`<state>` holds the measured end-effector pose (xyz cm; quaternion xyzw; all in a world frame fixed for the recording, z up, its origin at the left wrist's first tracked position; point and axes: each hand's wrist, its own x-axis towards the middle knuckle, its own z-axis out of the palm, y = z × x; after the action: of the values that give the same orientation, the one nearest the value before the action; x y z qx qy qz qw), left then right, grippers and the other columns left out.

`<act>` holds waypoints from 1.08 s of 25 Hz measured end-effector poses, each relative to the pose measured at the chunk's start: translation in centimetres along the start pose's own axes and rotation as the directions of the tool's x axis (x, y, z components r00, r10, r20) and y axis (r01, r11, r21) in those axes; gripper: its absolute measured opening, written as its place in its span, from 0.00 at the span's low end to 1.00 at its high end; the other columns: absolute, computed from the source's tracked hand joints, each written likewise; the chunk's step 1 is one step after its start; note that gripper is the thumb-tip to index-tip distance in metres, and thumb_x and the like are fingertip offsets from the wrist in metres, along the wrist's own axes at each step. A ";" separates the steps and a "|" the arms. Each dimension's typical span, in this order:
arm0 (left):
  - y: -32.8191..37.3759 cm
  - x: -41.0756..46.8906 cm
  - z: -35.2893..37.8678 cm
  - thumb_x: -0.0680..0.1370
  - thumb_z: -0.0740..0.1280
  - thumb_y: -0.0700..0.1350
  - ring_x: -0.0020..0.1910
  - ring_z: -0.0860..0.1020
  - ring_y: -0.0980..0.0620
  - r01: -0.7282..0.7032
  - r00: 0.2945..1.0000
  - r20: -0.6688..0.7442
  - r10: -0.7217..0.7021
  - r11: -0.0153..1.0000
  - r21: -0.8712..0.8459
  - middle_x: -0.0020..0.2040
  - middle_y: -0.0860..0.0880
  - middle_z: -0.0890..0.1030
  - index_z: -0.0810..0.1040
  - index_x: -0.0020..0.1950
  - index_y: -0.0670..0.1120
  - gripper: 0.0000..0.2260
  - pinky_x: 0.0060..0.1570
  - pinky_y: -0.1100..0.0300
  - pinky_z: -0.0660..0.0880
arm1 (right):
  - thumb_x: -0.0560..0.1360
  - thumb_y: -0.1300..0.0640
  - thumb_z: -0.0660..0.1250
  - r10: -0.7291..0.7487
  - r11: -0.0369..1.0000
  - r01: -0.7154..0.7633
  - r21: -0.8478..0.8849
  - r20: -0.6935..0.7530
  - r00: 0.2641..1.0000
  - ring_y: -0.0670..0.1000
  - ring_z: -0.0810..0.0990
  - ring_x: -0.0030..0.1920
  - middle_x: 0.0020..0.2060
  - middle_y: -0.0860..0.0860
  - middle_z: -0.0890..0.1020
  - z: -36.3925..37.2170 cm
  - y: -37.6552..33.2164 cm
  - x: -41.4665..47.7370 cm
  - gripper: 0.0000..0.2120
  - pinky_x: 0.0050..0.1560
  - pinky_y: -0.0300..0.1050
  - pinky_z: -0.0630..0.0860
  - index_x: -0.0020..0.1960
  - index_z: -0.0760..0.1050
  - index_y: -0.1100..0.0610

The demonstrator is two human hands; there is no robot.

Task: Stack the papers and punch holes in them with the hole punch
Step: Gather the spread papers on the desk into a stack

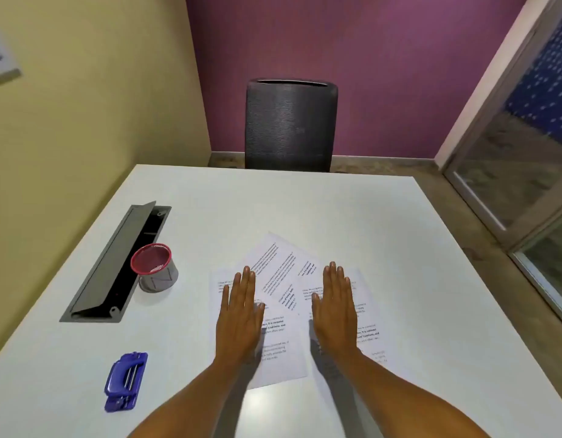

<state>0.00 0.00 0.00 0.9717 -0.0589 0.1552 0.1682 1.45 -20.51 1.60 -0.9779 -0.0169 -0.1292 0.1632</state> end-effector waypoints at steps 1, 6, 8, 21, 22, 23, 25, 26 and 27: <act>0.0 -1.2 0.2 0.80 0.54 0.50 0.78 0.51 0.48 0.027 0.999 0.040 -0.027 1.000 0.001 0.80 0.47 0.51 0.52 0.78 0.42 0.28 0.77 0.52 0.44 | 0.81 0.46 0.39 0.032 0.999 -0.032 0.008 0.028 0.999 0.54 0.54 0.77 0.77 0.55 0.56 0.5 0.2 -1.1 0.29 0.76 0.49 0.50 0.77 0.53 0.61; -0.8 -7.1 2.2 0.81 0.52 0.49 0.79 0.47 0.49 0.112 0.976 0.180 -0.119 0.993 0.049 0.80 0.48 0.47 0.47 0.79 0.43 0.28 0.77 0.51 0.44 | 0.82 0.49 0.40 0.089 0.996 -0.090 0.000 0.113 0.990 0.52 0.54 0.77 0.77 0.55 0.56 3.7 2.2 -7.5 0.28 0.76 0.47 0.50 0.77 0.53 0.62; -1.5 -7.9 2.9 0.82 0.46 0.52 0.79 0.50 0.49 0.147 0.956 0.244 -0.160 0.987 0.072 0.80 0.49 0.48 0.49 0.79 0.43 0.27 0.76 0.54 0.42 | 0.82 0.48 0.40 0.135 0.991 -0.137 0.005 0.143 0.980 0.53 0.56 0.76 0.77 0.56 0.57 4.2 2.6 -8.9 0.29 0.76 0.46 0.49 0.76 0.54 0.63; -3.5 -9.6 4.2 0.81 0.39 0.57 0.77 0.50 0.49 0.137 0.901 0.398 -0.171 0.984 0.110 0.79 0.46 0.54 0.52 0.78 0.42 0.30 0.73 0.55 0.40 | 0.82 0.50 0.43 0.298 0.939 -0.320 0.127 0.169 0.940 0.51 0.52 0.77 0.76 0.53 0.54 5.8 2.4 -9.4 0.27 0.75 0.36 0.38 0.76 0.53 0.63; -3.5 -9.6 4.3 0.81 0.39 0.57 0.77 0.50 0.49 0.139 0.901 0.399 -0.172 0.984 0.111 0.79 0.45 0.54 0.52 0.78 0.42 0.30 0.74 0.55 0.41 | 0.82 0.50 0.45 0.337 0.915 -0.360 0.183 0.146 0.930 0.50 0.52 0.77 0.77 0.52 0.55 5.6 2.8 -9.0 0.27 0.76 0.37 0.40 0.77 0.53 0.62; -3.5 -9.6 4.3 0.81 0.40 0.57 0.77 0.51 0.49 0.141 0.902 0.396 -0.174 0.984 0.113 0.79 0.45 0.55 0.52 0.78 0.42 0.30 0.74 0.55 0.41 | 0.82 0.50 0.47 0.384 0.890 -0.400 0.220 0.115 0.916 0.51 0.54 0.77 0.77 0.52 0.57 5.4 3.4 -8.6 0.26 0.77 0.41 0.45 0.76 0.55 0.62; -3.4 -9.7 4.3 0.81 0.40 0.58 0.77 0.51 0.49 0.147 0.902 0.393 -0.177 0.983 0.106 0.79 0.46 0.54 0.52 0.78 0.42 0.30 0.75 0.54 0.41 | 0.82 0.52 0.51 0.496 0.837 -0.498 0.225 0.069 0.865 0.56 0.56 0.76 0.76 0.57 0.59 4.8 5.5 -7.6 0.26 0.77 0.50 0.52 0.76 0.56 0.63; -3.4 -9.7 4.4 0.81 0.40 0.58 0.78 0.51 0.49 0.146 0.903 0.392 -0.177 0.983 0.107 0.79 0.46 0.53 0.51 0.78 0.42 0.30 0.75 0.54 0.42 | 0.81 0.54 0.54 0.553 0.806 -0.556 0.201 0.076 0.829 0.57 0.56 0.76 0.76 0.59 0.59 4.6 6.8 -7.2 0.26 0.77 0.52 0.52 0.75 0.56 0.64; -3.4 -9.8 4.4 0.81 0.40 0.58 0.78 0.51 0.49 0.143 0.904 0.390 -0.176 0.983 0.113 0.79 0.46 0.53 0.51 0.78 0.42 0.30 0.75 0.54 0.42 | 0.80 0.56 0.57 0.604 0.774 -0.609 0.173 0.089 0.792 0.59 0.55 0.76 0.76 0.61 0.58 4.3 8.0 -6.7 0.27 0.77 0.53 0.52 0.75 0.56 0.65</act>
<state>-7.42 2.26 -8.16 0.9905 -0.0058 -0.0576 0.1249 -3.35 -26.61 -6.53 -0.9124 0.2842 -0.0536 0.2895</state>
